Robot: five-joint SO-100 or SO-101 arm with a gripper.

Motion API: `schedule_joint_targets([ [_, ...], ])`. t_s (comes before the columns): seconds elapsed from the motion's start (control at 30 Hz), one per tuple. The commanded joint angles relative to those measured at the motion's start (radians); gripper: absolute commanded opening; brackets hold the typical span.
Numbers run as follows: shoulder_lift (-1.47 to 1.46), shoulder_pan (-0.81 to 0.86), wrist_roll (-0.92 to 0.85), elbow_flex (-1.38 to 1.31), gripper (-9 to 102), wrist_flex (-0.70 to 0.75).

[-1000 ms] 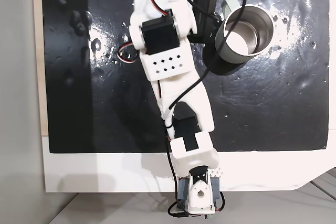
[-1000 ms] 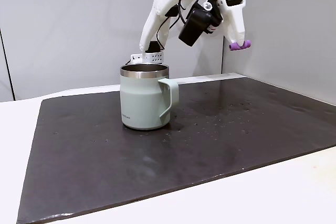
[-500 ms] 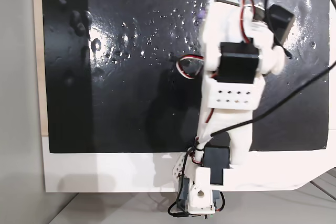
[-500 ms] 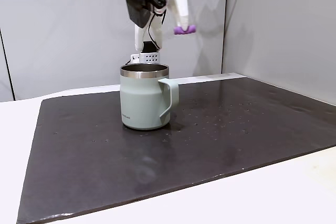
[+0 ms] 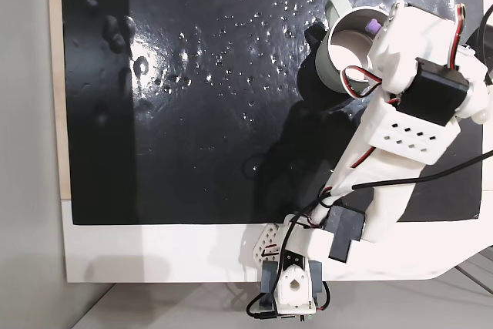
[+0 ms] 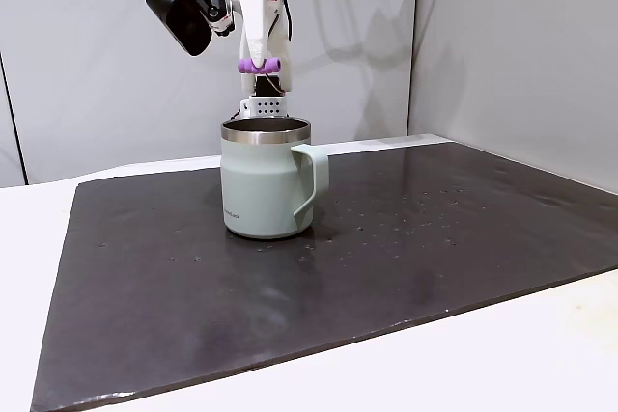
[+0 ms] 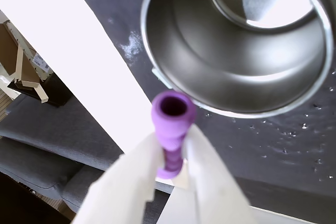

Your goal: Grasp a pengrip and put it in the cup.

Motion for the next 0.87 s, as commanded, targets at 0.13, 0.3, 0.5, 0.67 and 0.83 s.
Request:
schedule_joint_targets([
  [0.13,0.020,0.005,-0.005,-0.057,29,0.006],
  [0.3,0.040,0.003,-0.005,-0.028,29,0.006],
  [0.5,0.051,0.006,-0.005,-0.012,29,0.006],
  [0.67,0.057,0.002,-0.005,-0.009,28,0.006],
  [0.83,0.060,0.002,-0.005,-0.005,28,0.006],
])
